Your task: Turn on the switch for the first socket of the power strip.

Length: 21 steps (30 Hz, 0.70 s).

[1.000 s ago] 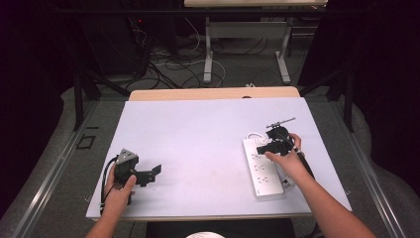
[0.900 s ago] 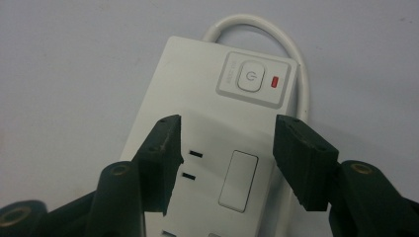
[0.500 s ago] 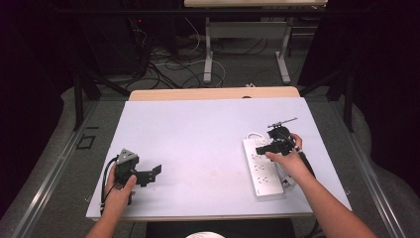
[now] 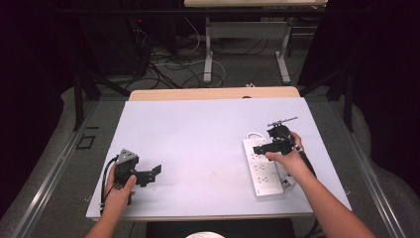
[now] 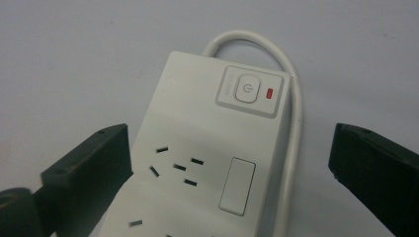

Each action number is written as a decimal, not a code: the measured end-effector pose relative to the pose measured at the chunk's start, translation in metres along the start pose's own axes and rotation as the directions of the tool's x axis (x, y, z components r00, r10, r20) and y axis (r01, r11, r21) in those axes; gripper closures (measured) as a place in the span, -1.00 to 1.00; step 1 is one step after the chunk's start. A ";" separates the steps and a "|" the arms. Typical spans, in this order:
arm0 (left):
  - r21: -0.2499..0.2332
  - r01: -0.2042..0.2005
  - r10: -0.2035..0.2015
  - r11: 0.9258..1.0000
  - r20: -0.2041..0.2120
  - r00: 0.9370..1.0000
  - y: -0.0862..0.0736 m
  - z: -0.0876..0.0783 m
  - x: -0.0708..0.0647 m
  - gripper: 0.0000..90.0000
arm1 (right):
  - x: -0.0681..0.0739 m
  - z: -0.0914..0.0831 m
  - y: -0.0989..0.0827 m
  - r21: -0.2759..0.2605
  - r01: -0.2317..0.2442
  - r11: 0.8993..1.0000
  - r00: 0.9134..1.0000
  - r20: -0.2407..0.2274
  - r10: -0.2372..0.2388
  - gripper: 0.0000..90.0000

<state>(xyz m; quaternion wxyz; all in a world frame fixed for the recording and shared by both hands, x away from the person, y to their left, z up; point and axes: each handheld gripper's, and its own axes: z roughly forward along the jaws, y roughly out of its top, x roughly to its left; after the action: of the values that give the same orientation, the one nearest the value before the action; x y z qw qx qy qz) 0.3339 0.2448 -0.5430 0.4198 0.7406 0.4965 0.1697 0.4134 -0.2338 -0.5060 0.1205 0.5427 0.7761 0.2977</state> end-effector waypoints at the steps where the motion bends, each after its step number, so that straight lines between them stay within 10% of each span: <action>1: 0.000 0.000 0.000 1.000 0.000 1.000 0.000 0.000 0.000 -0.98 | 0.001 0.000 0.000 -0.003 0.003 1.000 1.000 0.002 -0.003 -1.00; 21: -0.010 0.003 -0.003 1.000 -0.002 1.000 0.000 0.001 0.000 -0.98 | 0.002 -0.006 0.000 -0.047 0.021 0.999 0.999 0.031 -0.020 -1.00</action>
<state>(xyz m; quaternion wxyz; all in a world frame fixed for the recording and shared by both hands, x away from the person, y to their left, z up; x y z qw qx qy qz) 0.3341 0.2446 -0.5435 0.4231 0.7377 0.4971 0.1724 0.4092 -0.2336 -0.5011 0.1482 0.5360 0.7724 0.3067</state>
